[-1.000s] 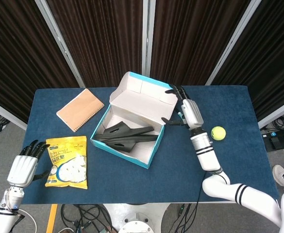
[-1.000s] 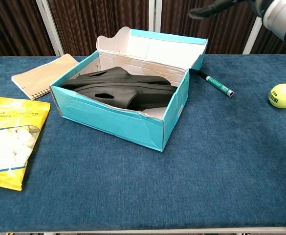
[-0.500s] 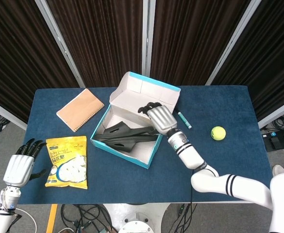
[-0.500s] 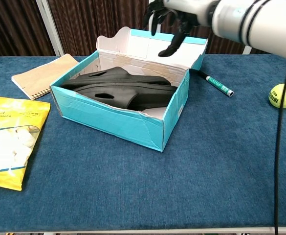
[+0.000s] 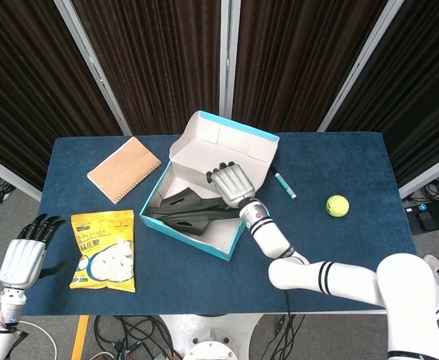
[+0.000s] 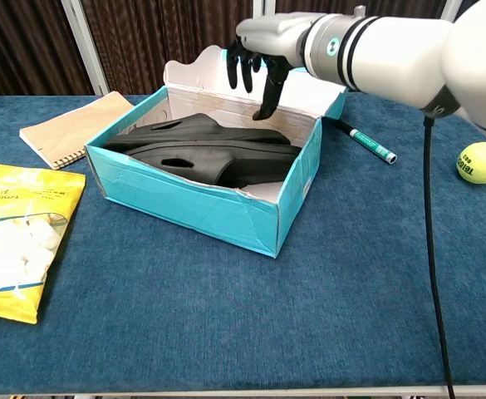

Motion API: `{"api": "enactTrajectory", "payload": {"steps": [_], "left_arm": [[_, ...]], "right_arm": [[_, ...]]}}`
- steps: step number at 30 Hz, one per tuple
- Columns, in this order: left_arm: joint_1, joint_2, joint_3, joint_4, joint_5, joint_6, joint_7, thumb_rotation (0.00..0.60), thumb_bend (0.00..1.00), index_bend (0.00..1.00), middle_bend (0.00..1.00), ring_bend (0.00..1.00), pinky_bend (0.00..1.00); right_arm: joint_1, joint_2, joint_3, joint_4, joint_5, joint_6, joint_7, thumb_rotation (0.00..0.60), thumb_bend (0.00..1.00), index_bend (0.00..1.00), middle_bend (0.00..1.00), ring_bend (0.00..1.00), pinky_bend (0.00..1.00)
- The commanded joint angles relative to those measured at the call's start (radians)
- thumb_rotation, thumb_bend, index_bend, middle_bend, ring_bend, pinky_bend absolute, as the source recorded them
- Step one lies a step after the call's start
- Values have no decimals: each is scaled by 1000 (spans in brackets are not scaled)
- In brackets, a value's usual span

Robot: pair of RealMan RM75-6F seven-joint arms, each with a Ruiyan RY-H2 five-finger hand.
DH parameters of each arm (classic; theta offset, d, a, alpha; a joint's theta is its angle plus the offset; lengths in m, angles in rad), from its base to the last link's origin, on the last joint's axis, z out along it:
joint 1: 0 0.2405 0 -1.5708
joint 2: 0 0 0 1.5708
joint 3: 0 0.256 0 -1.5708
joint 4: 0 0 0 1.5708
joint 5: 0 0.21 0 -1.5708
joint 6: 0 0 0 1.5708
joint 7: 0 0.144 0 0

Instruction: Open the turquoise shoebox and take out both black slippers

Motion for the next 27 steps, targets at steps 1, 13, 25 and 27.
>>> {"api": "enactTrajectory", "payload": {"steps": [1, 13, 25, 27], "left_arm": [[0, -1, -1, 5, 0, 2, -6, 600, 87, 186, 156, 92, 261], [4, -6, 0, 19, -2, 2, -20, 600, 87, 186, 156, 92, 262], [6, -9, 2, 36, -1, 3, -38, 600, 87, 187, 156, 92, 262], [7, -9, 2, 37, -2, 4, -42, 600, 87, 187, 156, 92, 262]], "right_arm": [[24, -24, -23, 17, 54, 19, -39, 600, 101, 372, 384, 238, 295], [54, -62, -45, 60, 78, 19, -56, 600, 102, 373, 386, 238, 296], [69, -88, -67, 83, 96, 26, -83, 600, 105, 373, 387, 242, 295], [74, -94, -69, 93, 102, 25, -89, 600, 105, 373, 387, 242, 295]]}}
